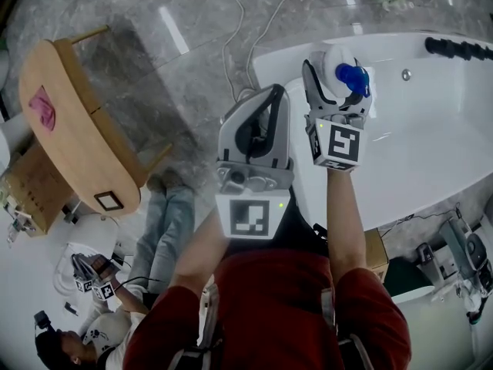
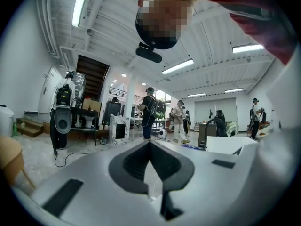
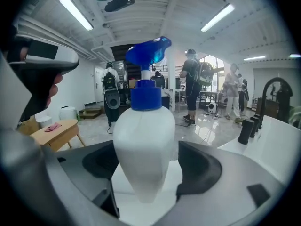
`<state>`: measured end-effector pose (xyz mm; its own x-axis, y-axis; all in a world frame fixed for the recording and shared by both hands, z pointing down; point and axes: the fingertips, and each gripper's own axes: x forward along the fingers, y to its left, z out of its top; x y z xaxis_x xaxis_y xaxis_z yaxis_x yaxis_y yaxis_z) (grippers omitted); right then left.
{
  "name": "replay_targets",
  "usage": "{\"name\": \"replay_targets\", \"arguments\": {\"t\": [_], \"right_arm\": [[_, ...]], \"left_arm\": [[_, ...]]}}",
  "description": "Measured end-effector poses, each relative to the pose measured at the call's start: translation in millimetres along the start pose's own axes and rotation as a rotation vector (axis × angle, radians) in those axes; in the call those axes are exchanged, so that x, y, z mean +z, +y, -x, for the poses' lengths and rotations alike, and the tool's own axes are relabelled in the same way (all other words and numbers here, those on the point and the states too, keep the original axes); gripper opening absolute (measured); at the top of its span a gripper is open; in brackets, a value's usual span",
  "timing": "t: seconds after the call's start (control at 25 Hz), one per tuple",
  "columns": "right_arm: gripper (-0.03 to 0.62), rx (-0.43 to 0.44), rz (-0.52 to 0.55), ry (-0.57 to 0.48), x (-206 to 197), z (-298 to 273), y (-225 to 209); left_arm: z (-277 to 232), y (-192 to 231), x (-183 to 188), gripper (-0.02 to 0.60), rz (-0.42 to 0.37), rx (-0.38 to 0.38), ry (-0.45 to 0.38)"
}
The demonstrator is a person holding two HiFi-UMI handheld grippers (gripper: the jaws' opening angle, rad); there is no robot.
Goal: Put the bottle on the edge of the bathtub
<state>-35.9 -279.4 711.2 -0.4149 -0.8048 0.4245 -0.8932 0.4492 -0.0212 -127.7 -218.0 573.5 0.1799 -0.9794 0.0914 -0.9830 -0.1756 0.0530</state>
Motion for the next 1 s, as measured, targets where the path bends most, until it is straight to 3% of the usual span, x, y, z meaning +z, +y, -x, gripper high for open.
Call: {"name": "replay_targets", "arguments": {"t": [0.48, 1.0], "right_arm": [[0.391, 0.0, -0.015, -0.023, 7.1, 20.3, -2.0], [0.396, 0.02, -0.02, -0.141, 70.2, 85.9, 4.1]], "left_arm": [[8.0, -10.6, 23.2, 0.015, -0.022, -0.004, -0.029], [32.5, -33.7, 89.8, 0.015, -0.083, 0.005, -0.074]]}}
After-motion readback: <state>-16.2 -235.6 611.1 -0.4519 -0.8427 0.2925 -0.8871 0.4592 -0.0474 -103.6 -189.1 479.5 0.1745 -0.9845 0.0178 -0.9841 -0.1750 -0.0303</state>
